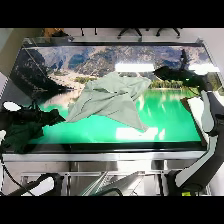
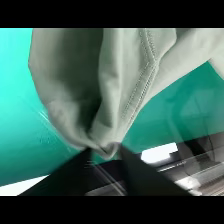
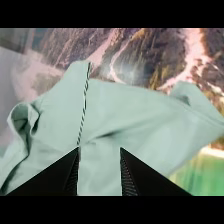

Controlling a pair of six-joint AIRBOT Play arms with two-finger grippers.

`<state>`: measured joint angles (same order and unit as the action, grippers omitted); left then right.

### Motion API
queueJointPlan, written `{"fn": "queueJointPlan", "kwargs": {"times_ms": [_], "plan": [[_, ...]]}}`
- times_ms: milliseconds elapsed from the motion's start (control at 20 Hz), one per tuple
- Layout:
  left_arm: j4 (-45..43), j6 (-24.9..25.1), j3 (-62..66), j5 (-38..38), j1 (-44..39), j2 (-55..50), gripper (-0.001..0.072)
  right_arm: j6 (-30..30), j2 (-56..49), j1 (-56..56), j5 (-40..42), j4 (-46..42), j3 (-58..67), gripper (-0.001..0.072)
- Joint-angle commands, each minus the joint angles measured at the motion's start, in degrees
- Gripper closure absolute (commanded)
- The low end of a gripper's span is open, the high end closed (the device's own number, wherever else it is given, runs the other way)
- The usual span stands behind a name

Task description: Fold the shirts.

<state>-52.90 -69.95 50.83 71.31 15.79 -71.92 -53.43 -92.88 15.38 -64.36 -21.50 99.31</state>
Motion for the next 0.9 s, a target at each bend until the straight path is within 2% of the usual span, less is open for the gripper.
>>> {"fn": "queueJointPlan", "kwargs": {"times_ms": [0,100,250,350,400,450,650,850], "plan": [[-0.22,2.01,3.65,-0.76,0.09,0.42,0.0012,-4.83,0.96,5.11,-11.87,-5.2,0.81,0.042],[-3.32,2.01,6.69,-0.33,-0.07,0.09,0.001,-7.39,2.27,6.54,-17.77,-11.82,-0.79,0.042],[-5.03,2.01,7.56,5.68,-0.24,-2.01,0.001,-8.33,6.73,6.54,-21.07,-17.75,-11.08,0.042],[-4.98,2.49,6.21,7.02,-1.33,-3.06,0.001,-7.85,10.47,5.95,-20.41,-19.08,-21.55,0.0409],[-4.98,3.15,5.01,7.15,-2.32,-3.34,0.001,-7.15,12.11,5.33,-19.47,-19.1,-26.95,0.0338],[-5.03,3.58,4.07,7.15,-3.72,-3.69,0.0011,-6.34,13.18,4.46,-18.43,-19.08,-31.34,0.0316],[-8.7,4.59,3.06,6.49,-9.27,-5.97,0.0011,-4.87,13.42,-1.79,-11.28,-21.68,-41.92,0.0319],[-12.61,4.37,3.04,6.67,-11.5,-7.76,0.0011,-4.87,11.82,-6.97,-11.04,-22.29,-43.39,0.0323]]}}
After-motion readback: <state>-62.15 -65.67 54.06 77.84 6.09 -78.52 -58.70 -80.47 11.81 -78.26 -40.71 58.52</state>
